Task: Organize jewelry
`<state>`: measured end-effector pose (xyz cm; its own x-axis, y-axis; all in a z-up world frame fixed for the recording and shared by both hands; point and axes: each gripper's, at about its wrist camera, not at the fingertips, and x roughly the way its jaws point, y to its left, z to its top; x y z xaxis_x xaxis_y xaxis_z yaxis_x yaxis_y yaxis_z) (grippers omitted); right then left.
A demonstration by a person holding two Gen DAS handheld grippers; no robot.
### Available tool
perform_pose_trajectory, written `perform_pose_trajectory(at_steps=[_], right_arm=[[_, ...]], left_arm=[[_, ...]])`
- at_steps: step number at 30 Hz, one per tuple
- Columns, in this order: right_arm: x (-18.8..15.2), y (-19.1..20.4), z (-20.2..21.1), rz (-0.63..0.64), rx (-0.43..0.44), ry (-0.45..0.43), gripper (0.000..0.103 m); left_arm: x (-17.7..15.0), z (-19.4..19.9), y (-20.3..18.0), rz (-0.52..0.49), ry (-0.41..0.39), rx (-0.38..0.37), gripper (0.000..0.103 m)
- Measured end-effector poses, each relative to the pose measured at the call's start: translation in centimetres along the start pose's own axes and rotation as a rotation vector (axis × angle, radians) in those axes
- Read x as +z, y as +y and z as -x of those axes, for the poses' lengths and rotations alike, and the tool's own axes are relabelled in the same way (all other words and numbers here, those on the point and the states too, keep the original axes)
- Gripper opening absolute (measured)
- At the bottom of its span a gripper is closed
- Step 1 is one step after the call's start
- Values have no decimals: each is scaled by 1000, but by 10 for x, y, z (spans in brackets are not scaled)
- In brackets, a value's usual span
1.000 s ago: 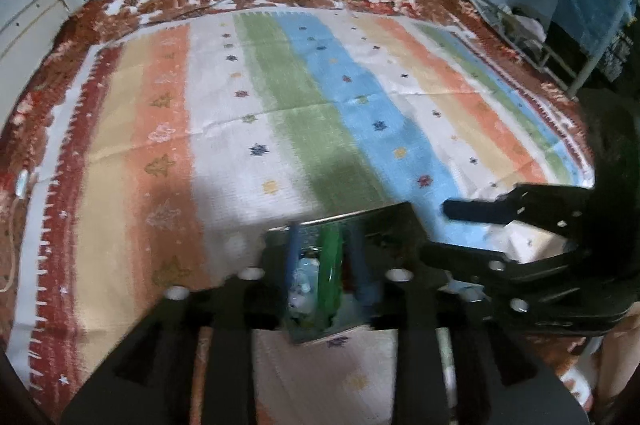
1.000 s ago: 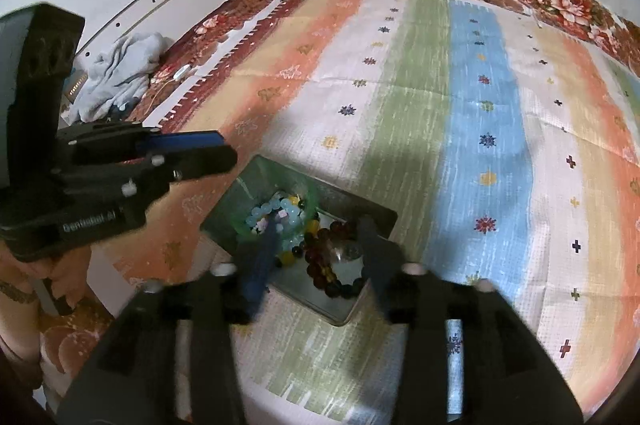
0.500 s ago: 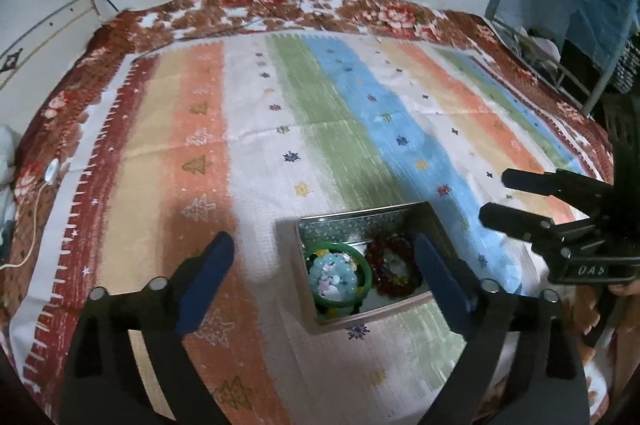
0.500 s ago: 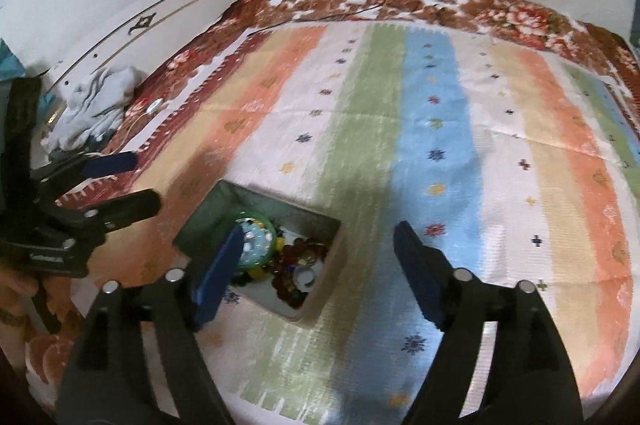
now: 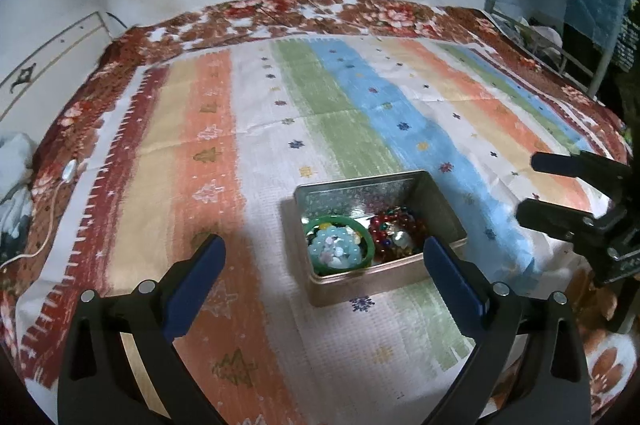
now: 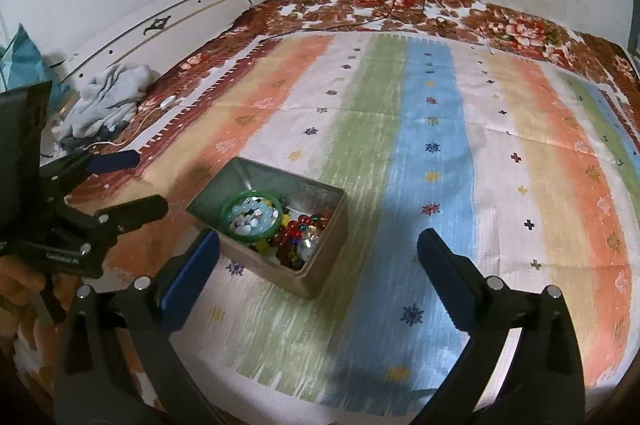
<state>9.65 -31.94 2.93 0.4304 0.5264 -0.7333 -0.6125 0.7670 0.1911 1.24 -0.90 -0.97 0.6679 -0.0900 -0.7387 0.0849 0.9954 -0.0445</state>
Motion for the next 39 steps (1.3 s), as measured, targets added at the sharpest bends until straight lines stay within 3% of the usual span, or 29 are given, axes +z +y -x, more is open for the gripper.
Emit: perform_pose_trajectory(at_steps=[6, 11, 18, 26, 39], right_arm=[[-12, 6, 15, 15, 10, -55, 98], [-18, 8, 18, 16, 3, -62, 98], [-25, 5, 18, 3, 2, -76, 98], [-30, 8, 18, 9, 12, -68, 98], [-30, 9, 15, 9, 8, -64, 98]], left_arm=[[-12, 15, -4, 1, -53, 48, 97], [-18, 25, -8, -1, -91, 41, 97], [-24, 25, -15, -5, -83, 28, 97], [-27, 32, -21, -28, -130, 11, 97], [-30, 31, -21, -38, -157, 33, 97]])
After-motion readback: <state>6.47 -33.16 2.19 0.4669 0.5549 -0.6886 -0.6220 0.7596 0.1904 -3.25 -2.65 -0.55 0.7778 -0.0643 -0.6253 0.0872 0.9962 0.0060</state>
